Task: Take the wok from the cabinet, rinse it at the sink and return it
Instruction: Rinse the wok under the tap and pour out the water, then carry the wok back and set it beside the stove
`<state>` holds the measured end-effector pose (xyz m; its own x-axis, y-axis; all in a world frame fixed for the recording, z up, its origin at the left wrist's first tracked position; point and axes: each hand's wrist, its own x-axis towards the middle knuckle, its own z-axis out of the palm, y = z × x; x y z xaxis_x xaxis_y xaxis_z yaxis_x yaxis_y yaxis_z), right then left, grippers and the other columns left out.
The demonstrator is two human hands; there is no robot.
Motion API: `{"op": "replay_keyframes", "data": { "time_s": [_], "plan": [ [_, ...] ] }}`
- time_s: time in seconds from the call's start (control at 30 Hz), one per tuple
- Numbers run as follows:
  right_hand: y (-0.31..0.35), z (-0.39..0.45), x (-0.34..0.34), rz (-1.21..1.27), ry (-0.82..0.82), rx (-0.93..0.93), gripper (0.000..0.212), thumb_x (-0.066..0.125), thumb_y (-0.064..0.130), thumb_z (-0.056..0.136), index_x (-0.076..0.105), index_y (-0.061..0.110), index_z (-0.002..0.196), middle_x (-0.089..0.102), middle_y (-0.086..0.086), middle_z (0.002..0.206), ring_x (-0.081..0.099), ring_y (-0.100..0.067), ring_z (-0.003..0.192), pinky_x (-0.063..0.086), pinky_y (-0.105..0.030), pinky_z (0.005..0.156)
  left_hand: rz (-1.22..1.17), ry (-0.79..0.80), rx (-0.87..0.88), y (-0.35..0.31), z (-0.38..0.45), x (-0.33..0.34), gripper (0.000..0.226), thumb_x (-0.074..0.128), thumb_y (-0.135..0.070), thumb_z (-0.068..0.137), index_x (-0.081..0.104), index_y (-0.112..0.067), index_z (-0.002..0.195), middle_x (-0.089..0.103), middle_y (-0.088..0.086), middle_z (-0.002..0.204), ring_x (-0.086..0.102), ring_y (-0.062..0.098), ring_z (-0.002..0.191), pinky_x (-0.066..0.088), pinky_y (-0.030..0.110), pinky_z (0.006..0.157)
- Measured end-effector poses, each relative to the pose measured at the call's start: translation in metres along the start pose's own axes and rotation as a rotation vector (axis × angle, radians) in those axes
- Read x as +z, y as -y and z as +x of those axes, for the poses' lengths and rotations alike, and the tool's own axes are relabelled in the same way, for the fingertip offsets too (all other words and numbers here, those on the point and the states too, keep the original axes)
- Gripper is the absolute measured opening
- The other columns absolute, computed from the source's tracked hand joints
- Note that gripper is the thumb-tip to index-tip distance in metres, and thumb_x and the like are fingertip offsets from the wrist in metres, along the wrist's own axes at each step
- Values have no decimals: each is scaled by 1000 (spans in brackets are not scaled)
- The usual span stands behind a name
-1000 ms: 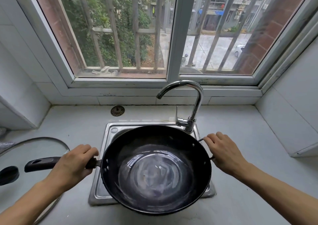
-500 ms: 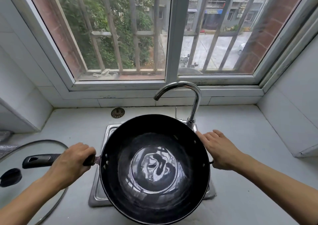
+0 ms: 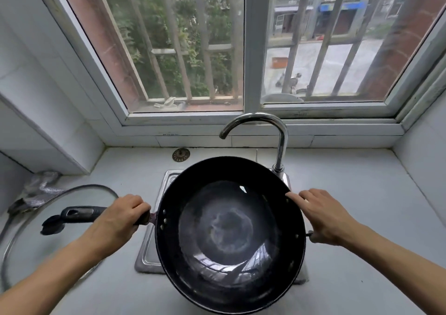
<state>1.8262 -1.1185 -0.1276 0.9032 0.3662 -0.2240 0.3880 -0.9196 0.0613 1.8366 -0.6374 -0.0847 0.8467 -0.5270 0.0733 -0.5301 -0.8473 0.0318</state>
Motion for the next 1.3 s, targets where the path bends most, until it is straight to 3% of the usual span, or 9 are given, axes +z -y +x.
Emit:
{"op": "replay_keyframes", "data": {
  "time_s": [0.13,0.33,0.43,0.83,1.03,1.2,1.3],
  "plan": [
    [-3,-8,-1,-9,11,16,109,75,36,57,16,27,147,49,5,120,45,-21,109,39,-30,97,5,-36,-70,-10,0,1,43,71,13,55,58,-13,87,54,0,81,50,24,70,45,35,60],
    [7,-40,-12,-9,-15,108,109,73,33,54,15,24,145,52,7,116,47,-20,105,40,-27,89,-11,-46,-9,-12,11,-8,40,72,10,56,54,-14,83,51,-2,81,45,22,74,44,33,60],
    [20,-57,-20,-32,-10,167,105,73,34,54,18,24,143,52,8,119,48,-19,108,40,-26,93,-33,-61,26,-8,12,-8,38,75,8,58,56,-14,82,52,-2,81,47,22,73,43,32,58],
    [140,-150,-51,-56,-1,507,105,73,34,58,15,28,145,52,6,124,48,-19,111,41,-29,91,-169,-176,280,31,8,-9,33,73,10,61,58,-10,83,55,6,78,50,29,72,46,42,61],
    [191,-233,-61,12,-23,676,110,71,53,58,14,29,148,52,6,125,47,-20,113,41,-30,91,-230,-207,446,-5,1,-27,30,74,10,63,60,-8,83,55,7,80,51,29,74,47,43,62],
    [236,-318,-58,32,-23,877,108,74,35,58,11,35,145,53,8,113,47,-20,101,47,-32,81,-307,-242,615,-62,-5,-37,34,78,7,58,58,-11,79,54,3,79,50,28,73,47,40,62],
    [262,-375,-53,42,-20,984,108,73,33,59,8,36,144,53,8,115,47,-19,101,48,-32,81,-330,-259,722,-106,-9,-40,39,77,8,55,57,-13,81,53,0,80,50,24,75,46,37,65]
  ]
}}
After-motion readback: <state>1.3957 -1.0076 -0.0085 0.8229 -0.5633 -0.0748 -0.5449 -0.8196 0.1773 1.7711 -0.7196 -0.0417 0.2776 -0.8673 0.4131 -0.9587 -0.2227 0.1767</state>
